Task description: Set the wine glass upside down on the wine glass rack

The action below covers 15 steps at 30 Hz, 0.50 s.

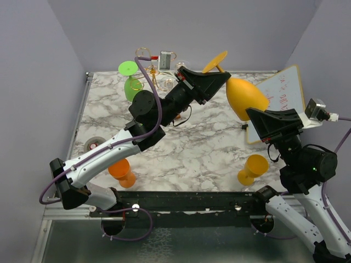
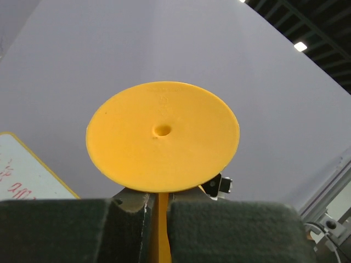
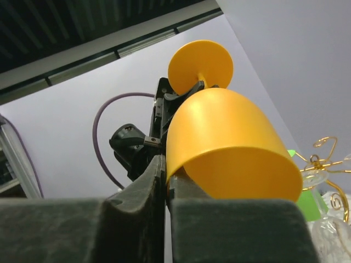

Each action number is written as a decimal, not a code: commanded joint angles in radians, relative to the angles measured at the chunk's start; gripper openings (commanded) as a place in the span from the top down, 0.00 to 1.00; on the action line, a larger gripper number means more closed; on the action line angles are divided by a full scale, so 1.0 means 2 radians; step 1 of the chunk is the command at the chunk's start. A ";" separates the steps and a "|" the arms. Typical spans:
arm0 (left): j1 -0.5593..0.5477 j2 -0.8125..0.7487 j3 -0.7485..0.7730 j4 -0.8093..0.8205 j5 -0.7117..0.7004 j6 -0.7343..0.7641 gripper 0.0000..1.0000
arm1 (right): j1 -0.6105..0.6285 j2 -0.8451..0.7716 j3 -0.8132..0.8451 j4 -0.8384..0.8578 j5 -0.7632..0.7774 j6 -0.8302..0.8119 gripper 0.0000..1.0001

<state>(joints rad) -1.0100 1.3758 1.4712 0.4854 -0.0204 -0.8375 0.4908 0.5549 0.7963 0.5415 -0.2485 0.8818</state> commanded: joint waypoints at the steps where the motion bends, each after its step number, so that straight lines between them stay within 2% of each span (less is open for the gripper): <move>1: -0.004 -0.015 -0.001 0.023 0.077 0.032 1.00 | 0.000 0.003 -0.013 0.023 0.008 0.031 0.98; 4: -0.004 -0.016 -0.003 0.023 0.085 0.035 1.00 | 0.000 0.005 -0.037 0.069 0.014 0.061 0.99; 10: -0.004 -0.008 -0.004 0.023 0.088 0.046 0.87 | 0.000 0.020 -0.045 0.090 0.009 0.085 0.99; 15: -0.004 0.005 0.003 0.026 0.114 0.053 0.82 | 0.000 0.026 -0.046 0.095 0.010 0.088 0.99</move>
<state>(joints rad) -1.0012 1.3758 1.4704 0.5251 0.0589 -0.7528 0.4946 0.5800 0.7185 0.7322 -0.2550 1.0374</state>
